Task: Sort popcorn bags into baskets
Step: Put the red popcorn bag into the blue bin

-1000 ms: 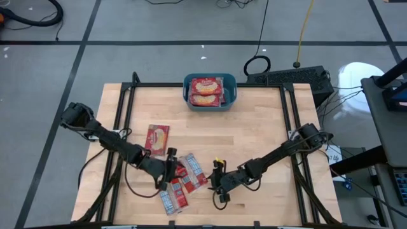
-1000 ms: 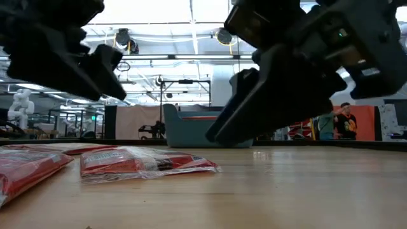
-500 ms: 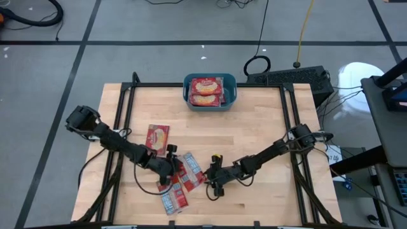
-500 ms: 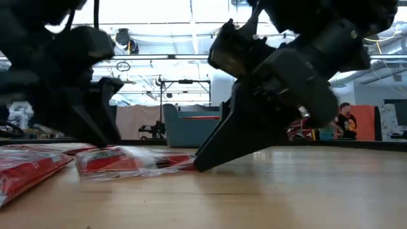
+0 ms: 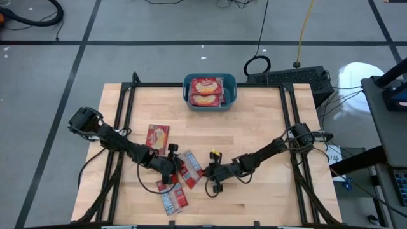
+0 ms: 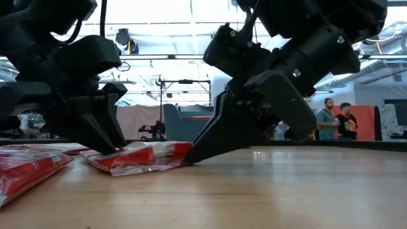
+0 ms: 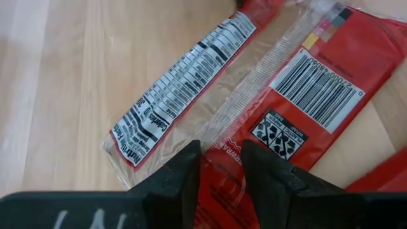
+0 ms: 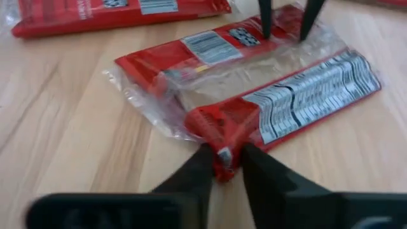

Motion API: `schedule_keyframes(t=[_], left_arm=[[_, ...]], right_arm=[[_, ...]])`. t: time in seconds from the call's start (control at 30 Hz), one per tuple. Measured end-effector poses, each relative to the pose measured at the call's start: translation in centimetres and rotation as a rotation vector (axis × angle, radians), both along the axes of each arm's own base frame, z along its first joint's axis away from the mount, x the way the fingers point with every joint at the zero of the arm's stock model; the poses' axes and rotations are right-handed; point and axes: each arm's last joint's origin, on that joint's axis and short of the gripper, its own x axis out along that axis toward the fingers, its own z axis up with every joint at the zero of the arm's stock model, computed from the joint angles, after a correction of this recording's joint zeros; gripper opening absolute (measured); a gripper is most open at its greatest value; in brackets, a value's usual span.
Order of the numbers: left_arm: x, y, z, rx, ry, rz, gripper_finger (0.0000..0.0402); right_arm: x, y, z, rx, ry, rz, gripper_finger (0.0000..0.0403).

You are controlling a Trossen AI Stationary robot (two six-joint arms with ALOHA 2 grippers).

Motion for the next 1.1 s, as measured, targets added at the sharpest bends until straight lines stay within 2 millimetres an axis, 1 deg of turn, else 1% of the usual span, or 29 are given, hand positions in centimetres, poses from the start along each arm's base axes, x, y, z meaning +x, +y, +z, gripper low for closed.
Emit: schedule_keyframes(t=[0.07, 0.13, 0.23, 0.33, 0.4, 0.5, 0.57, 0.63, 0.73, 0.83, 0.97, 1.1], left_arm=[[0.0, 0.0, 0.0, -0.005, 0.0, 0.007, 0.0122], [-0.1, 0.0, 0.3, -0.015, -0.009, 0.014, 0.0122], [-0.3, 0.0, 1.3, -0.013, -0.039, 0.009, 0.0122], [-0.4, -0.6, 3.7, 0.016, -0.132, -0.016, 0.0122], [-0.6, -1.0, 4.8, 0.038, -0.186, -0.034, 0.0125], [-1.1, -1.6, 5.5, 0.078, -0.222, -0.058, 0.0145], [-1.4, -2.0, 5.5, 0.109, -0.224, -0.057, 0.017], [-1.9, -2.2, 5.1, 0.154, -0.203, -0.033, 0.02], [-2.3, -2.6, 4.4, 0.174, -0.16, -0.019, 0.0242], [-2.8, -3.0, 4.3, 0.184, -0.171, 0.011, 0.0268], [-3.0, -3.3, 4.1, 0.199, -0.179, 0.027, 0.0272], [-2.7, -2.8, 3.2, 0.241, -0.163, 0.09, 0.0253]], right_arm=[[0.0, 0.0, 0.1, -0.015, -0.005, 0.016, 0.0023], [0.0, 0.0, 0.2, -0.019, -0.008, 0.021, 0.0007], [0.1, -0.3, 0.8, 0.005, -0.028, -0.011, 0.0008], [0.3, -0.9, 2.0, 0.054, -0.059, -0.057, 0.0002], [0.3, -1.3, 2.7, 0.075, -0.066, -0.081, 0.0001], [0.5, -2.2, 3.8, 0.116, -0.092, -0.119, 0.0], [0.7, -2.9, 4.3, 0.141, -0.109, -0.151, 0.0], [0.8, -3.6, 4.6, 0.162, -0.113, -0.177, 0.0], [0.9, -4.5, 4.9, 0.22, -0.11, -0.183, 0.0], [1.1, -5.2, 5.2, 0.252, -0.117, -0.191, 0.0], [1.3, -6.0, 5.3, 0.274, -0.124, -0.196, 0.0], [1.5, -6.3, 5.5, 0.311, -0.137, -0.185, 0.0]])
